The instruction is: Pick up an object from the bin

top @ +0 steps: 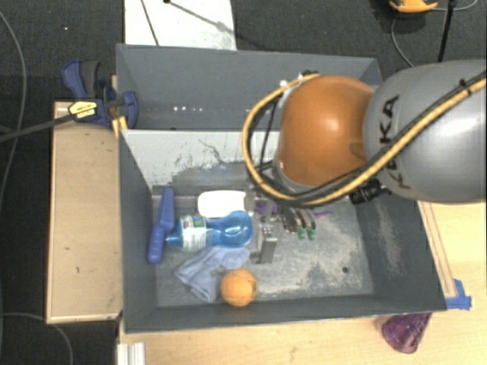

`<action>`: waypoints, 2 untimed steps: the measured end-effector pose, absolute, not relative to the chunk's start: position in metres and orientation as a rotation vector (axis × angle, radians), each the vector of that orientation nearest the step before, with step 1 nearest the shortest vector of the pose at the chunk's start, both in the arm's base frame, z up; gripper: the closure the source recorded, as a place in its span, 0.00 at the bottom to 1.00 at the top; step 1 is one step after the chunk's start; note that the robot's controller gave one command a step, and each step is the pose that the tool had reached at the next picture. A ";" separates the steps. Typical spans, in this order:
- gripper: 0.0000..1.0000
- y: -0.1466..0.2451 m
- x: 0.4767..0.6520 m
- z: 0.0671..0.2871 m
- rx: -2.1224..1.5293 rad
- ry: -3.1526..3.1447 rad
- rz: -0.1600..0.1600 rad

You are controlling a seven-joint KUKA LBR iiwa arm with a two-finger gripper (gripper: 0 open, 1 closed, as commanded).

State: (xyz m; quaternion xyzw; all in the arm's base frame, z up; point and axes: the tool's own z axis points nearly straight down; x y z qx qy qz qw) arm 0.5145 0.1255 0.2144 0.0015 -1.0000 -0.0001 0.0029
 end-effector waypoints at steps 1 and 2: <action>0.00 0.125 0.516 0.219 -0.001 -3.144 -0.002; 0.00 0.140 0.537 0.183 0.059 -3.153 -0.004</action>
Offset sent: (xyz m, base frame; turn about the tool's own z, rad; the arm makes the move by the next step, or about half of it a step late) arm 0.0630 0.0537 -0.1371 -0.1326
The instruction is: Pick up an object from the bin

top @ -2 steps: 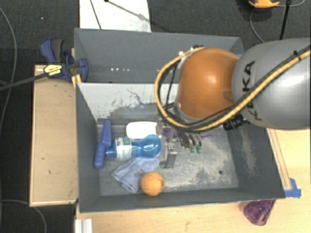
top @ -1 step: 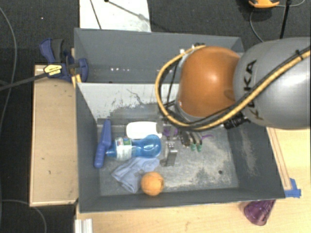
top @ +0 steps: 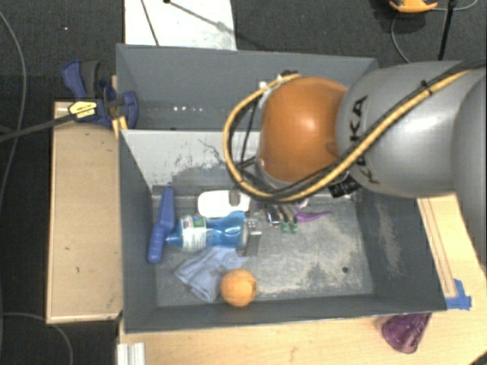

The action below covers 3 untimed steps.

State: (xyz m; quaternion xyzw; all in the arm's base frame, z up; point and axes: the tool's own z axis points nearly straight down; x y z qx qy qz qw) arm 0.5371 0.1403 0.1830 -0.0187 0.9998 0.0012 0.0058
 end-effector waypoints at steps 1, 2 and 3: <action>0.00 0.148 0.536 0.130 -0.006 3.136 0.005; 1.00 0.158 0.559 0.076 -0.248 3.111 0.009; 1.00 0.158 0.559 0.076 -0.246 3.111 0.009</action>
Offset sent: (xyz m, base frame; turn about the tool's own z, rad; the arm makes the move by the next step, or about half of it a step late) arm 0.0183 0.0156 -0.1130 -0.1248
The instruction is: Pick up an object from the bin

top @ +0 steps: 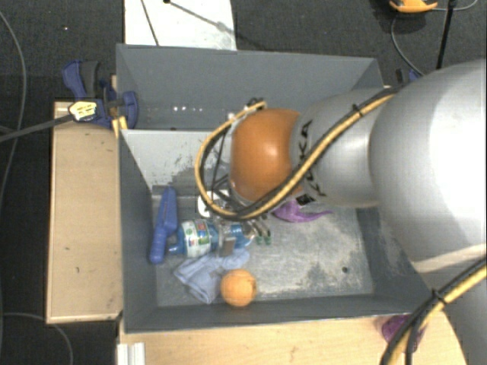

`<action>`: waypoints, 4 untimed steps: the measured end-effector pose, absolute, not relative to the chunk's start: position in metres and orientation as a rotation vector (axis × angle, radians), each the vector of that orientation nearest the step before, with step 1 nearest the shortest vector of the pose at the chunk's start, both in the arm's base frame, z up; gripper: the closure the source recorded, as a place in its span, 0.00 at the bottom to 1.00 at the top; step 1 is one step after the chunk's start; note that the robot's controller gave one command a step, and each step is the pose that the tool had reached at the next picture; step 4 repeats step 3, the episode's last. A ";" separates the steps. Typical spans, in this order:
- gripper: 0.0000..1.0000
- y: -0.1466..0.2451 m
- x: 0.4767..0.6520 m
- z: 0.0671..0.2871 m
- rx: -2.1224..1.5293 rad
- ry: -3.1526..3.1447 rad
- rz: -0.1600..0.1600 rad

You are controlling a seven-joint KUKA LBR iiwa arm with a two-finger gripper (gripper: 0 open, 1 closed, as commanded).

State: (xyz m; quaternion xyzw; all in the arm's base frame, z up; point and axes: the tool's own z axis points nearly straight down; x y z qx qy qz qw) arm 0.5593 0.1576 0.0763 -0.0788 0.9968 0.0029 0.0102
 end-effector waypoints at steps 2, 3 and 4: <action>1.00 0.154 0.578 0.122 -0.266 3.108 0.010; 1.00 0.148 0.586 0.207 -0.310 3.102 0.011; 1.00 0.148 0.586 0.207 -0.310 3.102 0.011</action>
Offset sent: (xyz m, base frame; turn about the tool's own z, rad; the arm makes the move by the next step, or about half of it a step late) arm 0.0000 0.0000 0.0000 0.0000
